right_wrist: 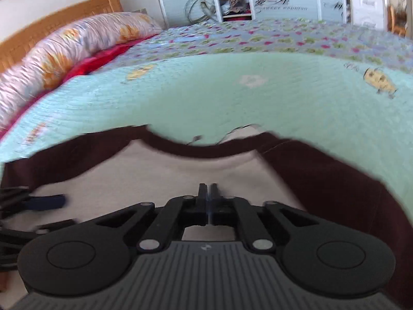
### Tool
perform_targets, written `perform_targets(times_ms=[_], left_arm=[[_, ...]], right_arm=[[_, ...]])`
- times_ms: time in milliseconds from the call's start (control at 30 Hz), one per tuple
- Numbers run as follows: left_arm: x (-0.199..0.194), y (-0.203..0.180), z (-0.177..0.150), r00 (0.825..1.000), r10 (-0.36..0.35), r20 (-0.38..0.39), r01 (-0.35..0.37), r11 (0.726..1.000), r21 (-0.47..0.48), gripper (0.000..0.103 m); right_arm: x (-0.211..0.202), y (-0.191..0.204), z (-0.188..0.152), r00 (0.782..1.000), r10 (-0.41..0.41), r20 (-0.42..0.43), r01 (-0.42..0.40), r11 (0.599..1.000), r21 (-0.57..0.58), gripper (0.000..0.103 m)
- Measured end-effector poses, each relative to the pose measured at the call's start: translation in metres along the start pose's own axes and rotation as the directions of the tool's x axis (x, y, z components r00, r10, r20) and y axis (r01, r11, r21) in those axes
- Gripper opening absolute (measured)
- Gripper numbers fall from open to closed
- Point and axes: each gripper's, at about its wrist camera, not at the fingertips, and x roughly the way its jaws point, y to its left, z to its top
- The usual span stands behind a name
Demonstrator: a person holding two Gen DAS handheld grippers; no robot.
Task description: Fold clothes
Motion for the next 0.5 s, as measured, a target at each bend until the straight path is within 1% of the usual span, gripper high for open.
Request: perform_targets(times_ms=[33,67,100,133,167,200,233,267,333,400,433,467,500], left_arm=[[0.000,0.000,-0.001,1.000,-0.001,0.002,0.001,1.000,-0.001,0.047],[0.000,0.000,-0.001,1.000,-0.001,0.005,0.001,1.000,-0.003,0.047],[0.001,0.000,-0.002,1.000,-0.001,0.007,0.001,1.000,-0.004,0.047],[0.000,-0.001,-0.002,1.000,0.000,0.010,0.000,1.000,-0.002,0.047],[0.000,-0.001,-0.002,1.000,0.001,0.009,-0.001,1.000,-0.002,0.047],[0.000,-0.001,-0.002,1.000,0.001,0.008,-0.001,1.000,-0.002,0.047],[0.000,-0.001,-0.002,1.000,0.002,0.007,-0.002,1.000,-0.002,0.047],[0.000,-0.001,-0.002,1.000,0.005,0.007,-0.005,1.000,0.001,0.048],[0.000,-0.002,-0.002,1.000,0.009,0.007,-0.009,1.000,0.008,0.048],[0.000,-0.001,-0.003,1.000,0.008,0.010,-0.008,1.000,0.005,0.048],[0.000,0.000,-0.004,1.000,0.005,0.012,-0.005,1.000,0.000,0.048],[-0.001,0.000,-0.004,1.000,0.002,0.015,-0.002,1.000,-0.005,0.048],[-0.001,0.001,-0.005,1.000,0.000,0.017,0.000,1.000,-0.009,0.048]], right_arm=[[-0.007,0.009,-0.005,0.996,0.087,-0.024,-0.087,0.996,-0.005,0.008],[-0.010,0.019,-0.013,0.986,0.145,-0.078,-0.149,0.988,-0.048,0.009],[-0.007,0.025,-0.021,0.987,0.107,-0.120,-0.122,0.985,-0.121,0.002],[-0.003,0.022,-0.026,0.992,0.071,-0.107,-0.089,0.980,-0.176,0.001],[0.001,0.009,-0.023,0.995,0.076,-0.069,-0.085,0.987,-0.138,0.001],[0.004,-0.006,-0.015,0.998,0.054,-0.042,-0.056,0.997,-0.053,0.001],[0.003,-0.013,-0.009,1.000,-0.015,-0.008,0.015,1.000,-0.021,0.001],[0.002,-0.019,-0.003,0.997,-0.080,0.019,0.080,0.997,0.007,0.001],[0.008,0.003,-0.005,0.992,-0.121,-0.023,0.119,0.990,-0.072,0.002],[0.003,0.029,-0.006,0.990,-0.118,-0.081,0.097,0.969,-0.228,0.008],[0.000,0.034,-0.011,0.991,-0.101,-0.090,0.070,0.954,-0.293,0.006],[-0.001,0.028,-0.016,0.990,-0.125,-0.067,0.095,0.935,-0.341,0.001],[0.000,0.017,-0.012,0.983,-0.178,-0.033,0.159,0.936,-0.315,0.001]])
